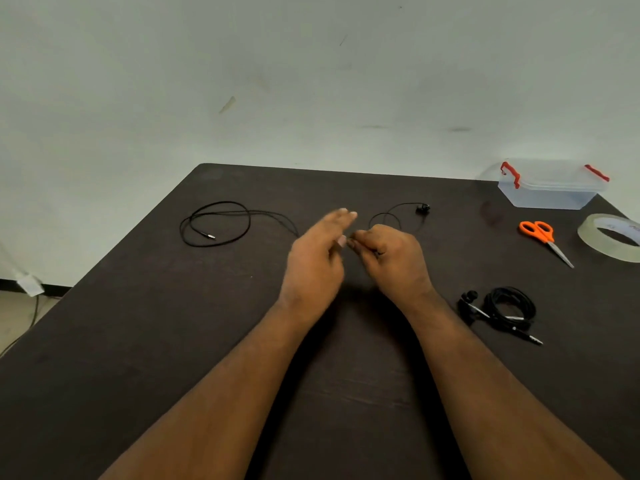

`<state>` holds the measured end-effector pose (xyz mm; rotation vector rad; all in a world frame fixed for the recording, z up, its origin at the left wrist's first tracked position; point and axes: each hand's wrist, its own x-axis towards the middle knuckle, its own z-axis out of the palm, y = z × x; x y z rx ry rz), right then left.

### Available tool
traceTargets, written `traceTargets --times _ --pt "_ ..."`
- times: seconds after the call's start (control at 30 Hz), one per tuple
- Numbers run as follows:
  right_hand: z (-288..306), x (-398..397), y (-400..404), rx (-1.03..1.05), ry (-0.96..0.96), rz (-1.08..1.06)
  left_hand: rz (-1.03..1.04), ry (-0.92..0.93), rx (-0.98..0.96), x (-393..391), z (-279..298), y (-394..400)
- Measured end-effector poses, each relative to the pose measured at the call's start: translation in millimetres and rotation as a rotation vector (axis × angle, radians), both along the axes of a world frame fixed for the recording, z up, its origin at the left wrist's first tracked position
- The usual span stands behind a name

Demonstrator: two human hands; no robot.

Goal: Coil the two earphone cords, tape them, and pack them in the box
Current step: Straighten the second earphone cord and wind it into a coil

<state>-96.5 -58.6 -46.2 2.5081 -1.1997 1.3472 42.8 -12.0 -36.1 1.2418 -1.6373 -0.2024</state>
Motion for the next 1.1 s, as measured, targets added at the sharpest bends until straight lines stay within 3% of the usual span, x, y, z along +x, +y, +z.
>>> traceTargets --times 0.1,0.2,0.3,0.43,0.73,0.93,1.1 --pt "-0.6 1.4 1.0 0.018 0.014 0.050 -0.057 0.053 0.064 2.0 -0.9 -1.5" --pt "1.5 -1.6 1.0 0.073 -0.032 0.095 -0.099 -0.056 -0.001 12.7 6.3 -7.5" --pt "3.7 -7.5 -0.5 0.106 -0.163 0.086 -0.045 -0.131 -0.010 22.5 6.0 -13.2" --pt "6.4 -15.2 -1.0 0.079 -0.196 0.074 0.059 -0.068 -0.008 44.9 4.2 -19.4" --pt "9.6 -23.6 -3.5 0.084 -0.045 0.017 0.262 0.115 0.009 84.8 9.0 -16.5" --pt "7.7 -21.3 -4.1 0.098 0.020 0.000 0.331 0.141 0.049 84.7 10.7 -14.1" --pt "4.4 -15.5 -5.5 0.084 0.030 -0.038 0.491 -0.159 -0.001 47.9 21.5 -1.6"
